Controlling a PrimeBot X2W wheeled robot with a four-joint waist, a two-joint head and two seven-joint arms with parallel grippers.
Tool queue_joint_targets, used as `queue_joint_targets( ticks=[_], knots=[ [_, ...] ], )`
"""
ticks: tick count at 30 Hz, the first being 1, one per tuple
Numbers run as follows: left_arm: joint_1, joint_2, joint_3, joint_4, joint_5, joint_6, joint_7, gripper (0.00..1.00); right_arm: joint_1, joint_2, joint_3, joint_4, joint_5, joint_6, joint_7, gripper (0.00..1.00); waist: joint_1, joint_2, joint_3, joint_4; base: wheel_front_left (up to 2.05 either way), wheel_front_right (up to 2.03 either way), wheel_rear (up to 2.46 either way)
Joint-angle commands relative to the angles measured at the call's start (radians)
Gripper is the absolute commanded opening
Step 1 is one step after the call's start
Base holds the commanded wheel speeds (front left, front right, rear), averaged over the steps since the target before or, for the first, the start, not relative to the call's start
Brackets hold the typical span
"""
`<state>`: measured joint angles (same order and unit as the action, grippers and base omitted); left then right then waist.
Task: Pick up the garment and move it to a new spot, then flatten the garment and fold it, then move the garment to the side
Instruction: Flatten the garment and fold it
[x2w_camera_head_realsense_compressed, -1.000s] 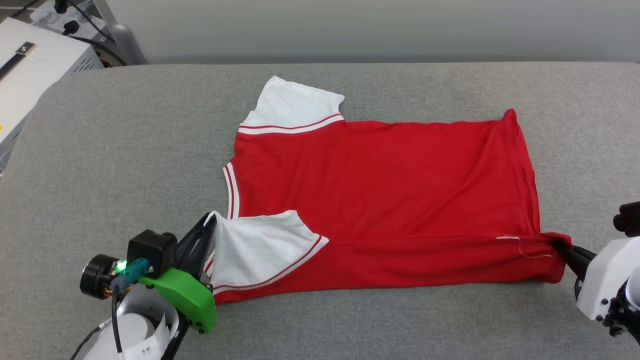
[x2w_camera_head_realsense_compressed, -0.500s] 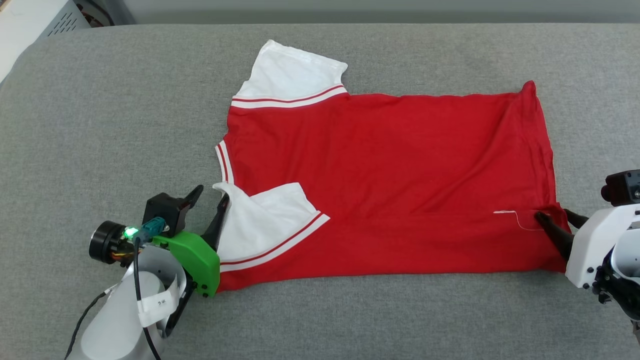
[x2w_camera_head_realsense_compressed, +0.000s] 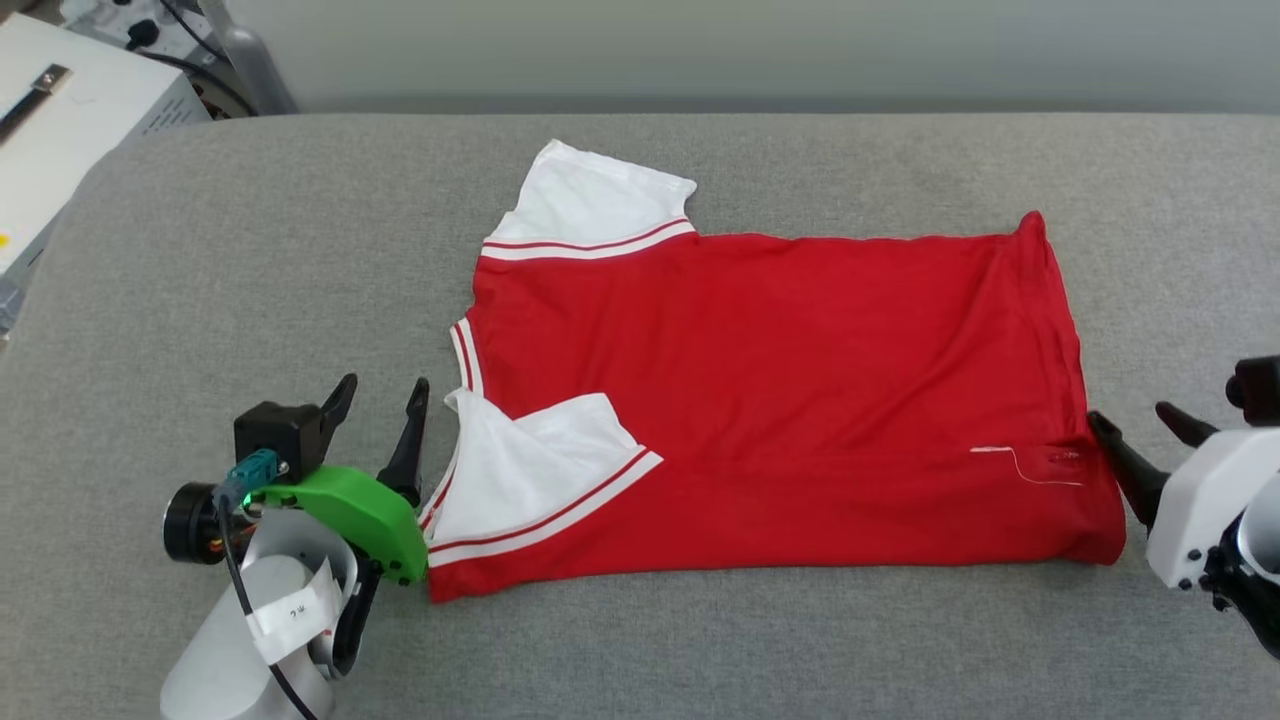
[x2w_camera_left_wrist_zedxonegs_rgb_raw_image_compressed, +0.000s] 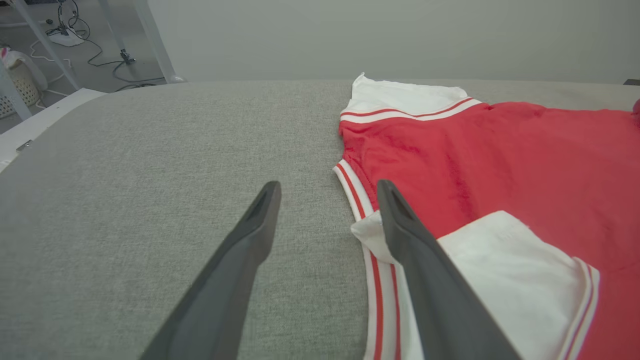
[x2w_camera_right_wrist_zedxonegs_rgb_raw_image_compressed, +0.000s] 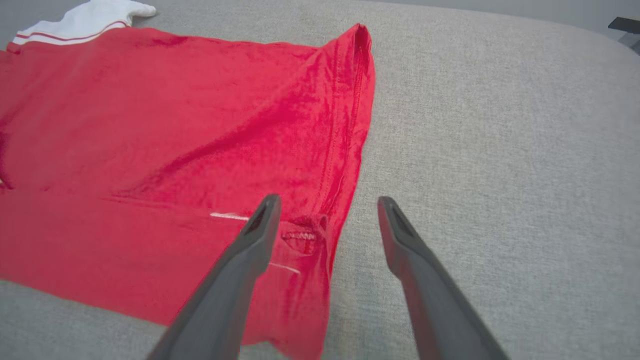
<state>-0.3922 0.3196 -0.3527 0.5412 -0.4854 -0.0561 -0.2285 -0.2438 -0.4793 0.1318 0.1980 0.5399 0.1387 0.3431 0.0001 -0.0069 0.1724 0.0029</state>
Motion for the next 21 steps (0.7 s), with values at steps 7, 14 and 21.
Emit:
queue_joint_targets(
  ticks=[7, 14, 21],
  knots=[
    [0.136, 0.008, 0.024, -0.085, -0.066, -0.005, 0.017, 1.0, 0.143, 0.064, -0.133, -0.064, -0.069, -0.008, 0.069, 1.0, -0.0001, 0.0069, -0.082, 0.018, 0.0, 0.0, 0.0],
    [0.276, 0.039, 0.005, -0.24, -0.118, 0.021, 0.181, 1.0, 0.244, 0.151, -0.215, -0.158, -0.106, -0.008, 0.149, 1.0, -0.0001, 0.0069, -0.083, 0.017, 0.0, 0.0, 0.0],
    [0.362, 0.055, -0.029, -0.381, -0.151, 0.084, 0.366, 1.0, 0.284, 0.222, -0.248, -0.268, -0.151, -0.008, 0.196, 1.0, -0.0001, 0.0069, -0.057, 0.007, 0.0, 0.0, 0.0]
  ],
)
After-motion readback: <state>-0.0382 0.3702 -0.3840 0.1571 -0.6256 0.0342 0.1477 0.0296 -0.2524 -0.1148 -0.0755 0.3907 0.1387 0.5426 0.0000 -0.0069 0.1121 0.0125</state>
